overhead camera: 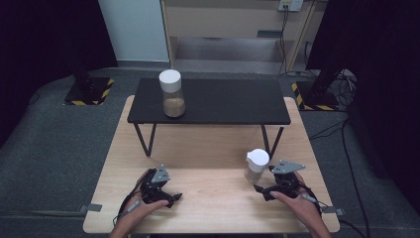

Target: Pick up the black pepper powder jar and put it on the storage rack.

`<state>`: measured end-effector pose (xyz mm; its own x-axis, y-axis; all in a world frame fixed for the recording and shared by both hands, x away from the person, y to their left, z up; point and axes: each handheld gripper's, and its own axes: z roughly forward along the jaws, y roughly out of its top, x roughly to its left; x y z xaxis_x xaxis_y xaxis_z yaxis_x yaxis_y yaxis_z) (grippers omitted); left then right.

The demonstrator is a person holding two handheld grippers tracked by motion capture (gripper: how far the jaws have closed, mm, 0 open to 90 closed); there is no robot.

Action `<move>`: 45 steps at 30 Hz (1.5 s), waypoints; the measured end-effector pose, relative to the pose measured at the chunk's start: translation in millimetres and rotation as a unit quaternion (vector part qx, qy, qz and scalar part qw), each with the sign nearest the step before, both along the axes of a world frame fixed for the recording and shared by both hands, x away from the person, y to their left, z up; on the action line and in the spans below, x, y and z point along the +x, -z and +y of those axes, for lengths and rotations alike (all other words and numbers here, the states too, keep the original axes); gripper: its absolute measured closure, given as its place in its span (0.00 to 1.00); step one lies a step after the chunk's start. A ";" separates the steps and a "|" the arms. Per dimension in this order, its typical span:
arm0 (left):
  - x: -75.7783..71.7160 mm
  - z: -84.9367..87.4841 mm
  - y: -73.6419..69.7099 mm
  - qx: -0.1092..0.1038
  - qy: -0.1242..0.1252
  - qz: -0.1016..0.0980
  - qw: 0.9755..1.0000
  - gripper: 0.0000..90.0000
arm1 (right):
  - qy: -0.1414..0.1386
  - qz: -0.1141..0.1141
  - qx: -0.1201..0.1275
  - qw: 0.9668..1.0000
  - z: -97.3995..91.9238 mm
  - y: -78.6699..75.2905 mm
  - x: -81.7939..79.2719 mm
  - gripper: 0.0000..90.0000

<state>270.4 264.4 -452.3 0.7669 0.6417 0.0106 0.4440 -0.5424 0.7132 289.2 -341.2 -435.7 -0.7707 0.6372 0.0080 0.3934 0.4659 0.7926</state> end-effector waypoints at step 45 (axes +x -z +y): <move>0.3 0.3 0.1 0.000 0.001 0.000 1.000 0.00 | 0.007 -0.004 0.020 1.000 9.6 -10.4 14.0 0.09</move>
